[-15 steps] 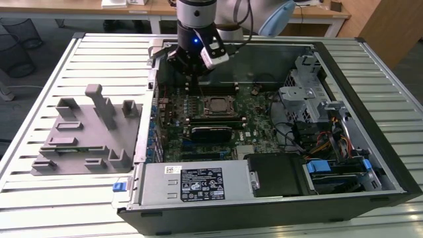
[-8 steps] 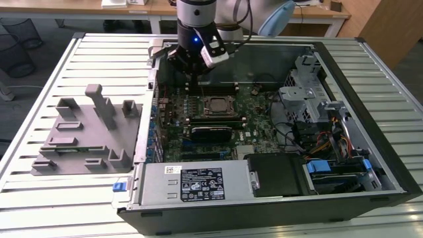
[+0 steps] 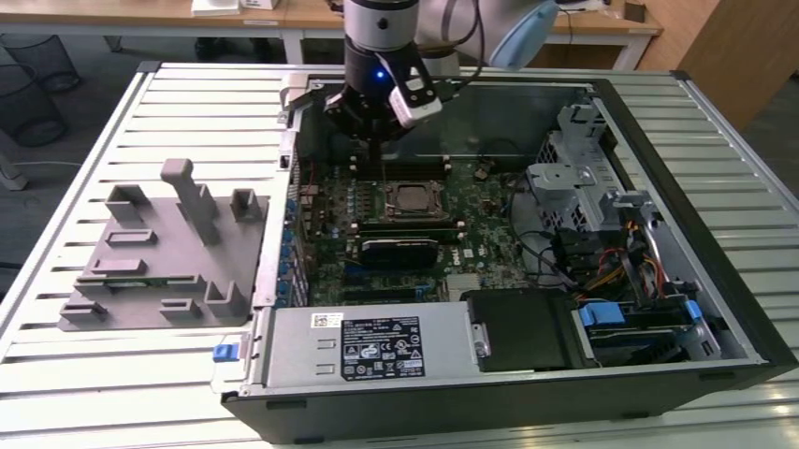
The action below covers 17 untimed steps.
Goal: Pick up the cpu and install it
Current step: 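Install the first cpu locking lever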
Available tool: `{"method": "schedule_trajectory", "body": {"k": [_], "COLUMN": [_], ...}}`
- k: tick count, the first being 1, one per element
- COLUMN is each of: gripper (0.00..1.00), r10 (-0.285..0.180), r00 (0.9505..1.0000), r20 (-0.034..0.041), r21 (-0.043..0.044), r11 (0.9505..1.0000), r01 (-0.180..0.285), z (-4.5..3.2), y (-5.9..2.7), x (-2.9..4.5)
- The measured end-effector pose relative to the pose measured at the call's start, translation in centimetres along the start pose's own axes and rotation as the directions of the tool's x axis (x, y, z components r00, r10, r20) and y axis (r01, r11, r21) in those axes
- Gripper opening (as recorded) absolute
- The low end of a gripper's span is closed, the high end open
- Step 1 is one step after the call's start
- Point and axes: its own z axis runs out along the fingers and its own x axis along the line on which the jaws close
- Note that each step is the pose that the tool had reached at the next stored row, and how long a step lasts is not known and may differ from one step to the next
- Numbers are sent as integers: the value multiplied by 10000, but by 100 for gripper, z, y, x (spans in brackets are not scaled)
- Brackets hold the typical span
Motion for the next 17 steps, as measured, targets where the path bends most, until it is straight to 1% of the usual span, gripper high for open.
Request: {"method": "schedule_trajectory", "body": {"k": [3, 8, 10, 12, 14, 15, 17], "gripper": [11, 11, 11, 11, 11, 11, 11], "r10": [-3, -8, -8, -8, -11, -12, -14], "r00": [10000, 10000, 10000, 10000, 10000, 10000, 9999], "r20": [0, -1, 0, 17, 40, 67, 129], "r21": [0, 1, 0, -8, -105, -123, -122], "r11": [10000, 10000, 10000, 10000, 9999, 9999, 9999], "r01": [3, 8, 8, 8, 12, 12, 16], "z": [-1, 3, 5, 10, 21, 29, 40], "y": [0, 2, 1, 0, -1, 0, -1], "x": [-60, -189, -200, -200, -200, -201, -202]}}
